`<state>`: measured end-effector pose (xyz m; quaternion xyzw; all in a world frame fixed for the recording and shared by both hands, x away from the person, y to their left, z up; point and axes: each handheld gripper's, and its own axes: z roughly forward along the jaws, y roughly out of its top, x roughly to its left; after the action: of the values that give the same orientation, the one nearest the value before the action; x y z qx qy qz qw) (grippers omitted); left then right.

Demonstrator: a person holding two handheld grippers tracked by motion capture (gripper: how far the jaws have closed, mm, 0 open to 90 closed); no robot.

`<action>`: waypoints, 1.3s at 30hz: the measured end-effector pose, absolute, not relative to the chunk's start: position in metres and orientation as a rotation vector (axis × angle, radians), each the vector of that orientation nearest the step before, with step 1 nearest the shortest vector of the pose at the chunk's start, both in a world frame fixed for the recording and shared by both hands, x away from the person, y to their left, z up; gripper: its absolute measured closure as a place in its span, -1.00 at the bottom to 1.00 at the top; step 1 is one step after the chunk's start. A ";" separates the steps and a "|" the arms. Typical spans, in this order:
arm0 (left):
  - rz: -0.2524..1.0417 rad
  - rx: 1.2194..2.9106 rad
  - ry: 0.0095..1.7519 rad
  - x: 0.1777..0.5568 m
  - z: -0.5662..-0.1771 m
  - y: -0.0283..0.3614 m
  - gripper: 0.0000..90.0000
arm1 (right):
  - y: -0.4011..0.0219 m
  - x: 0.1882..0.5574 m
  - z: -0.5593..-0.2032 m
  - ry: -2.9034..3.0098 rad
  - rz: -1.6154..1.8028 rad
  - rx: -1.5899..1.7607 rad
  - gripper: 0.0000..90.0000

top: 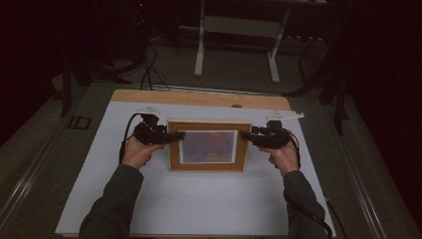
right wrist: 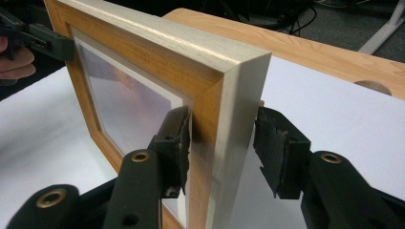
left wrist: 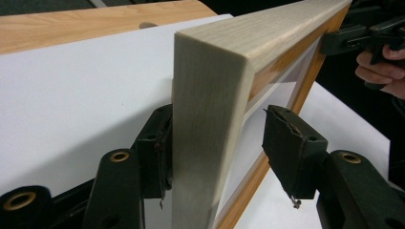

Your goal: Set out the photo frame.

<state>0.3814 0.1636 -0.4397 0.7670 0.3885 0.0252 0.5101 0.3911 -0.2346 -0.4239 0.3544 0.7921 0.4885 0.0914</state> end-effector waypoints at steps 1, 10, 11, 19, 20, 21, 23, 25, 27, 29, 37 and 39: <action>0.063 1.845 0.935 0.381 -0.440 0.164 0.03 | -0.235 0.391 -0.424 2.354 1.453 1.053 0.22; 0.094 1.850 0.941 0.376 -0.437 0.170 0.03 | -0.237 0.387 -0.421 2.382 1.439 1.021 0.20; 0.101 1.852 0.940 0.375 -0.437 0.172 0.03 | -0.237 0.387 -0.421 2.387 1.423 1.017 0.20; 0.131 1.838 0.956 0.368 -0.434 0.185 0.02 | -0.239 0.382 -0.421 2.423 1.382 0.994 0.24; 0.131 1.838 0.956 0.368 -0.434 0.185 0.02 | -0.239 0.382 -0.421 2.423 1.382 0.994 0.24; 0.139 1.835 0.957 0.366 -0.434 0.188 0.02 | -0.240 0.381 -0.421 2.423 1.378 0.992 0.25; 0.147 1.836 0.957 0.364 -0.433 0.190 0.02 | -0.242 0.380 -0.420 2.427 1.367 0.988 0.27; 0.160 1.841 0.955 0.361 -0.432 0.193 0.02 | -0.244 0.379 -0.420 2.431 1.368 0.985 0.29; 0.172 1.841 0.954 0.358 -0.431 0.195 0.02 | -0.245 0.378 -0.421 2.437 1.360 0.984 0.31; 0.186 1.845 0.956 0.356 -0.430 0.198 0.02 | -0.247 0.377 -0.421 2.439 1.354 0.984 0.32; 0.240 1.872 0.989 0.346 -0.433 0.208 0.02 | -0.251 0.373 -0.423 2.447 1.314 0.978 0.40; 0.258 1.885 1.004 0.345 -0.435 0.209 0.02 | -0.252 0.372 -0.425 2.452 1.296 0.980 0.43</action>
<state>0.3447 0.2094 -0.4353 0.7710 0.4108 0.1055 0.4751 0.3722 -0.2522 -0.4251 0.3313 0.8295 0.4384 0.0998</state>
